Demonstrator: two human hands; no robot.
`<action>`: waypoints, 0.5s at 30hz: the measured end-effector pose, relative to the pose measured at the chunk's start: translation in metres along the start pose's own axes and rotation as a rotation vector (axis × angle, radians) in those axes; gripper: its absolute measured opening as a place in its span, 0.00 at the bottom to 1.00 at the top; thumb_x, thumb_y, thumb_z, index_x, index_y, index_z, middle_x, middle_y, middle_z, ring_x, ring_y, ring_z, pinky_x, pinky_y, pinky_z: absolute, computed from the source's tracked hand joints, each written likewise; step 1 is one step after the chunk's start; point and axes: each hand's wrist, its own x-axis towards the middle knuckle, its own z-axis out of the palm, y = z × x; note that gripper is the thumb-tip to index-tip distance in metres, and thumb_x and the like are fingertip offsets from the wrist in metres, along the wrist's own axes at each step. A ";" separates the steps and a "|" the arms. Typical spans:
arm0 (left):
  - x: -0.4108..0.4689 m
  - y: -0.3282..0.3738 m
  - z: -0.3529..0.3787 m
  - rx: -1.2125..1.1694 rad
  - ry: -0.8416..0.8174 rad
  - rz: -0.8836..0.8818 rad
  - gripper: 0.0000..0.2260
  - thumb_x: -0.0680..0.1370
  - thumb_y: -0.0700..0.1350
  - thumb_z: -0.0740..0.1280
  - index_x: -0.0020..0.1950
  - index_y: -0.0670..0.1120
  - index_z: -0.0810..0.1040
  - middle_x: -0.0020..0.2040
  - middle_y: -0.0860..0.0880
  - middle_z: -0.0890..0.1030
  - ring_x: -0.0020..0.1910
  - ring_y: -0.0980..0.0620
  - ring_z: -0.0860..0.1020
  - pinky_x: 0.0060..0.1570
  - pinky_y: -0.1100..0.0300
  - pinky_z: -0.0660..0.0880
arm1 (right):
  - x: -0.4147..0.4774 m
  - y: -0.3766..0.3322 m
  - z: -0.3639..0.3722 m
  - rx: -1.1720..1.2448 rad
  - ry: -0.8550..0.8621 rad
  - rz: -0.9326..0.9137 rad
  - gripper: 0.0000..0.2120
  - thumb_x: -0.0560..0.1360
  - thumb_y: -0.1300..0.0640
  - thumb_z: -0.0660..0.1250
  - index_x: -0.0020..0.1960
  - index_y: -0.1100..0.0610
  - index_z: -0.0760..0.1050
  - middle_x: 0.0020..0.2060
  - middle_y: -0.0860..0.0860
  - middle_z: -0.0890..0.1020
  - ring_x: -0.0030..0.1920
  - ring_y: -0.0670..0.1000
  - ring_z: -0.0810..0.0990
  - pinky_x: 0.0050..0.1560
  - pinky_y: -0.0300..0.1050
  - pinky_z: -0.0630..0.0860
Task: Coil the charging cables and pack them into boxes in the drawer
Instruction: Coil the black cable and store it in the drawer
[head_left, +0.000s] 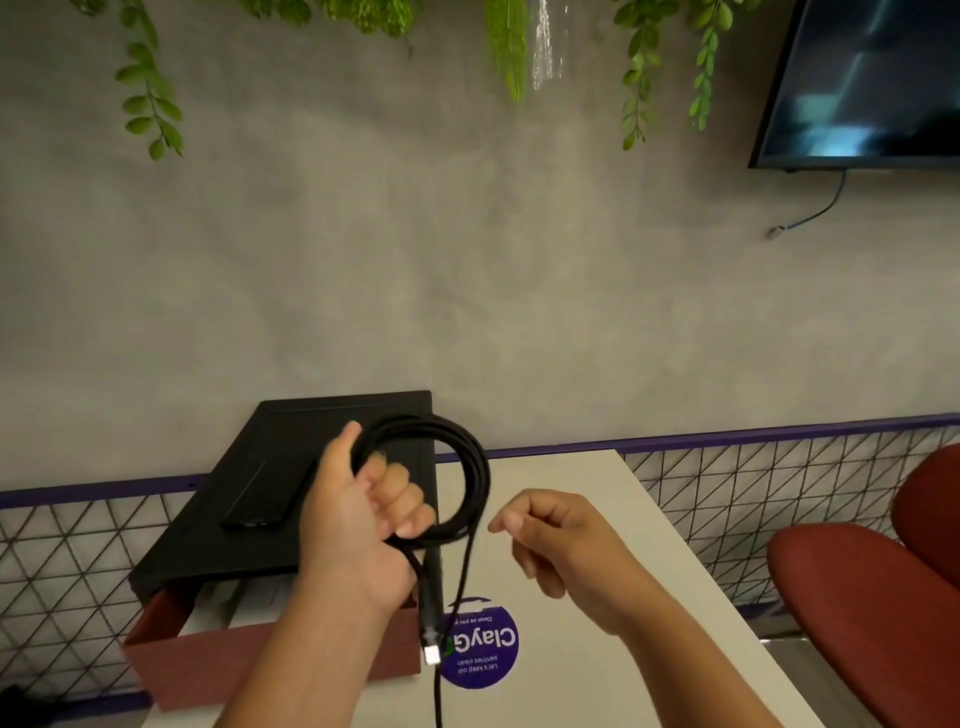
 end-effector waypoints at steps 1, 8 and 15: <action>0.002 0.006 0.000 -0.019 0.013 0.011 0.27 0.77 0.58 0.59 0.21 0.49 0.59 0.19 0.54 0.55 0.15 0.57 0.53 0.16 0.67 0.53 | -0.001 0.003 -0.005 -0.038 -0.001 0.027 0.11 0.79 0.59 0.60 0.42 0.56 0.78 0.24 0.47 0.73 0.23 0.44 0.66 0.25 0.34 0.64; 0.004 0.004 0.008 -0.011 -0.001 0.103 0.26 0.73 0.67 0.56 0.28 0.48 0.59 0.22 0.54 0.56 0.18 0.57 0.54 0.18 0.65 0.54 | 0.000 0.020 0.016 0.064 -0.121 0.111 0.18 0.67 0.54 0.66 0.57 0.48 0.75 0.47 0.45 0.80 0.46 0.42 0.78 0.46 0.35 0.73; 0.007 0.000 0.005 0.241 -0.026 0.449 0.20 0.74 0.62 0.56 0.33 0.47 0.63 0.22 0.55 0.62 0.22 0.58 0.60 0.26 0.63 0.63 | -0.020 0.032 0.074 0.149 -0.292 0.298 0.08 0.77 0.61 0.60 0.49 0.50 0.74 0.29 0.46 0.74 0.31 0.43 0.73 0.36 0.34 0.72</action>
